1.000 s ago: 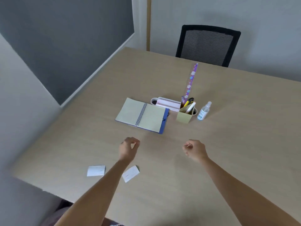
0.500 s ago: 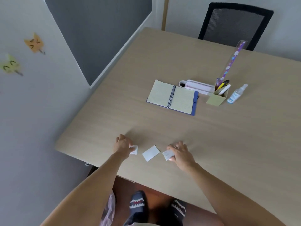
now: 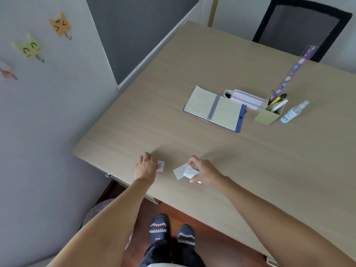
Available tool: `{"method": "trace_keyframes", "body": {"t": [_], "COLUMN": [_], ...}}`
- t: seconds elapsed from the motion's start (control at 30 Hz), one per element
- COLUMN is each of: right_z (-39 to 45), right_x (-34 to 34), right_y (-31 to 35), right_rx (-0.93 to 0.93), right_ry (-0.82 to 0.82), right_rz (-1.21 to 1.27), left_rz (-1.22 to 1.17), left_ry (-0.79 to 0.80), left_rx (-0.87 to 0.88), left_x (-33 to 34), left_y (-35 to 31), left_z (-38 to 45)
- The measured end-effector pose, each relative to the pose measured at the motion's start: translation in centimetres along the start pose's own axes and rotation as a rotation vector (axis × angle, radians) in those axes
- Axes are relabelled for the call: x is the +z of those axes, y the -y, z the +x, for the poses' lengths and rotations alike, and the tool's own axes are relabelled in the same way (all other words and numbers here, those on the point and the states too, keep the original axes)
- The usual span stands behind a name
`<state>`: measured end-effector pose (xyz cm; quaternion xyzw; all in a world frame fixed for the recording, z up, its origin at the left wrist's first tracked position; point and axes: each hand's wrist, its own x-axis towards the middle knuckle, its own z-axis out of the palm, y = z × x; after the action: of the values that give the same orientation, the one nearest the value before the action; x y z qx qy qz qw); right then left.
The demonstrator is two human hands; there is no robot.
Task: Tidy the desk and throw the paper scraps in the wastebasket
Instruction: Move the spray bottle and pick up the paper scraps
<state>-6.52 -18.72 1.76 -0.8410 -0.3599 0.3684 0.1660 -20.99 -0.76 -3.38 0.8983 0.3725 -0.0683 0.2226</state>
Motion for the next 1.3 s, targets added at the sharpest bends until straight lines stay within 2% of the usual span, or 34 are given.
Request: {"method": "trace_keyframes", "body": {"t": [0.17, 0.3, 0.57, 0.67, 0.8, 0.87, 0.97, 1.1, 1.3], "right_z": [2.2, 2.9, 2.7, 2.1, 2.1, 2.4, 2.5, 2.5, 6.6], "right_x": [1.4, 1.3, 0.8, 1.2, 3.0, 5.2, 10.4, 19.1, 33.7], "right_y": [2.1, 1.9, 1.6, 2.5, 6.9, 10.1, 14.8, 17.5, 14.0], "right_rx": [-0.064, -0.057, -0.08, -0.041, -0.06, -0.118, -0.179, -0.135, 0.034], "right_ry": [0.057, 0.042, 0.048, 0.048, 0.08, 0.101, 0.188, 0.333, 0.339], "right_rz": [-0.259, -0.349, -0.445, -0.282, 0.036, 0.024, -0.058, -0.095, -0.055], "left_rz": [-0.011, 0.062, -0.017, -0.261, -0.827, -1.075, -1.274, -1.402, -1.424], "left_ry": [-0.075, -0.124, -0.042, -0.045, -0.185, -0.27, -0.361, -0.415, -0.392], "left_rx": [-0.065, -0.116, -0.211, -0.339, -0.621, -0.766, -1.014, -1.245, -1.5], "left_x": [0.0, 0.1, 0.1, -0.7, -2.1, -2.5, -1.2, 3.2, 16.3], "left_y": [0.5, 0.8, 0.2, 0.9, 3.9, 6.2, 10.9, 17.4, 26.1], "left_z": [-1.7, -2.8, -4.5, -6.2, -10.3, -13.4, -18.5, -23.1, -23.3]}}
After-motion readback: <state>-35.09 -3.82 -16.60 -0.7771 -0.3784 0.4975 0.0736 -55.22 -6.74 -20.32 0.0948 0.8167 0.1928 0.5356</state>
